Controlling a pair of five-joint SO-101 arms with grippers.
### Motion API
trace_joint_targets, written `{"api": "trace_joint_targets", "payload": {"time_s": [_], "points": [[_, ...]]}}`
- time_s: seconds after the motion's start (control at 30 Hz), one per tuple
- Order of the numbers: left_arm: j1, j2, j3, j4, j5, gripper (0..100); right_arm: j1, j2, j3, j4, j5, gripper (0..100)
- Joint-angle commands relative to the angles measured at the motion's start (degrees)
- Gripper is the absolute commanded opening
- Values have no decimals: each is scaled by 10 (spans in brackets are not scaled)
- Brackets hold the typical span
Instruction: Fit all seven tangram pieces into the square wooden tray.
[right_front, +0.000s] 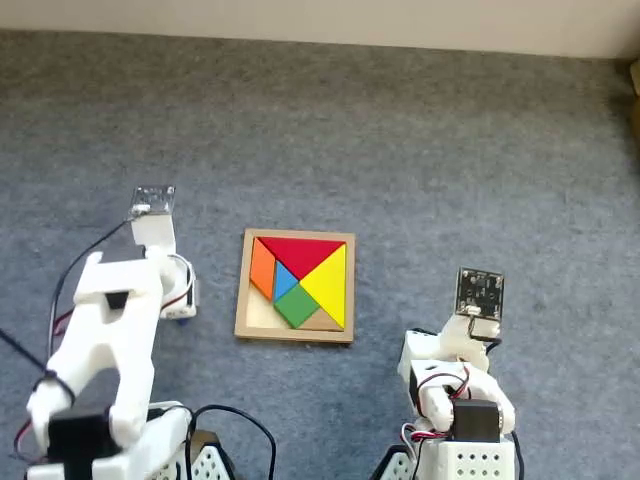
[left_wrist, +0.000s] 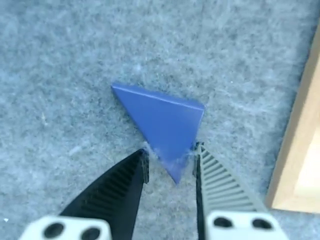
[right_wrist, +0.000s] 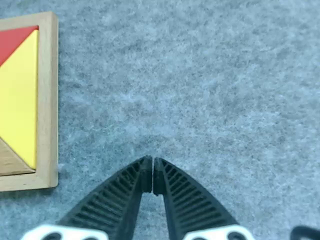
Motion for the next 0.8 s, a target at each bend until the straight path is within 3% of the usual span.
{"api": "trace_joint_targets", "payload": {"time_s": [0.0, 0.27, 0.77], "points": [[11, -56, 11, -11, -7, 146, 6, -7, 68, 2, -4, 25], [11, -63, 12, -9, -9, 146, 6, -7, 68, 2, -4, 25], [73, -65, 8, -9, -46, 146, 6, -7, 68, 2, -4, 25]]}}
